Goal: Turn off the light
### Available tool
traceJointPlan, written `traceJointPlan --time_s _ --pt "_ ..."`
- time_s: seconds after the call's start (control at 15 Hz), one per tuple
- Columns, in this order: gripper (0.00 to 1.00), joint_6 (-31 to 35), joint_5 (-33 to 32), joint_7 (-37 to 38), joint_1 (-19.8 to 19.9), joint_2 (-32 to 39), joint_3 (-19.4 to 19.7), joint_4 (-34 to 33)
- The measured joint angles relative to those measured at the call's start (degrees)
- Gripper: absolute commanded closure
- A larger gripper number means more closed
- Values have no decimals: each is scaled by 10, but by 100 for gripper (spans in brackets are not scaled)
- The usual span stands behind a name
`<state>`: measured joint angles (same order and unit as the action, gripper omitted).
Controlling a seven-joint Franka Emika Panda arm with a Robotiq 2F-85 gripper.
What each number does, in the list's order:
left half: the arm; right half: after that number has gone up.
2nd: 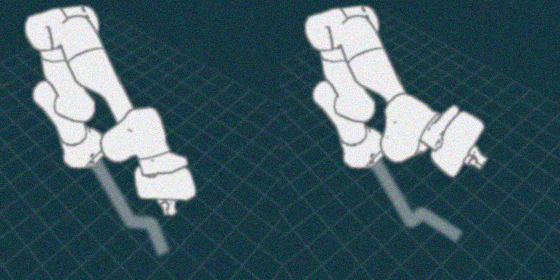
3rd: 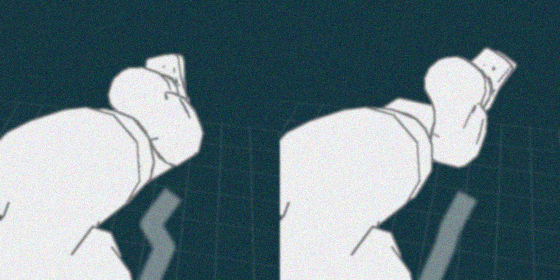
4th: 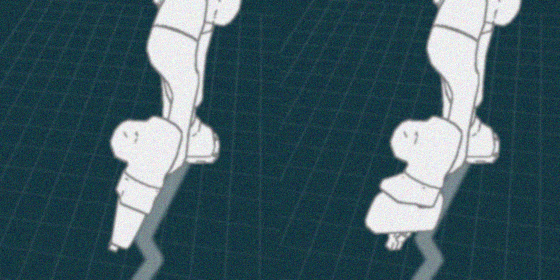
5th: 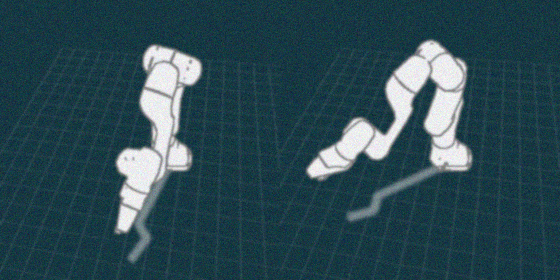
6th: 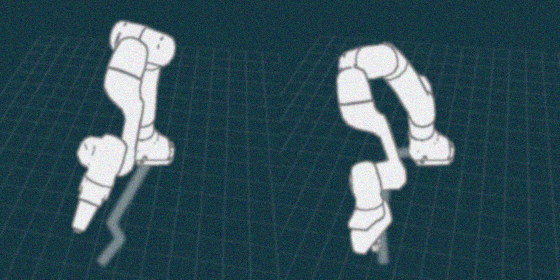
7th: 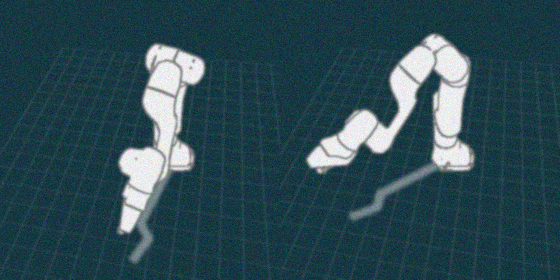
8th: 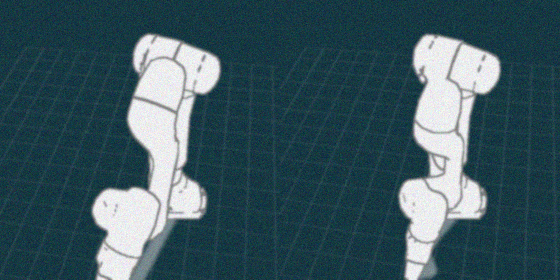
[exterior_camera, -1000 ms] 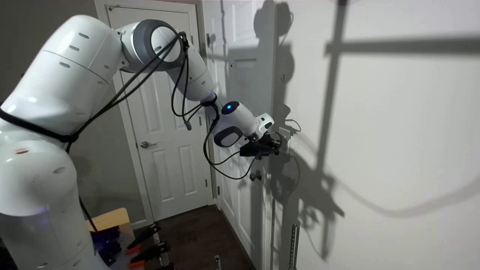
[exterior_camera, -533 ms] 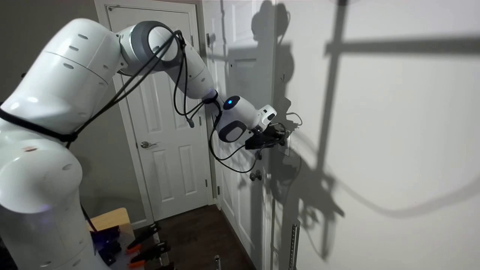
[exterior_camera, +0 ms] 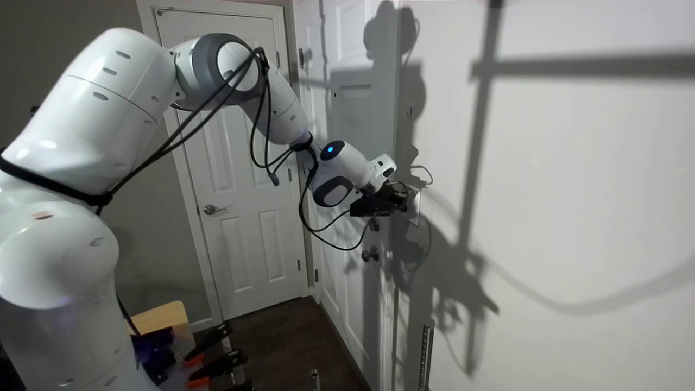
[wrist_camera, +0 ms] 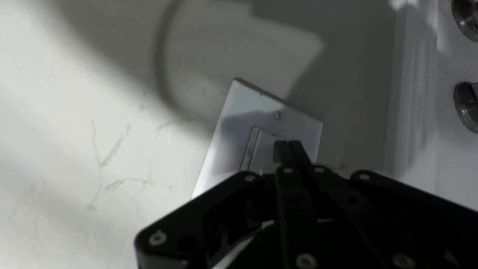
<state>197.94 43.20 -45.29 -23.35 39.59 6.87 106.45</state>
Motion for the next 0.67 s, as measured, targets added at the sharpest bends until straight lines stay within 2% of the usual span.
traceJointPlan --time_s 0.4,0.67 --pt "98 0 -2 10 7 18 -2 -7" --pt "98 0 -4 10 -1 36 13 -28"
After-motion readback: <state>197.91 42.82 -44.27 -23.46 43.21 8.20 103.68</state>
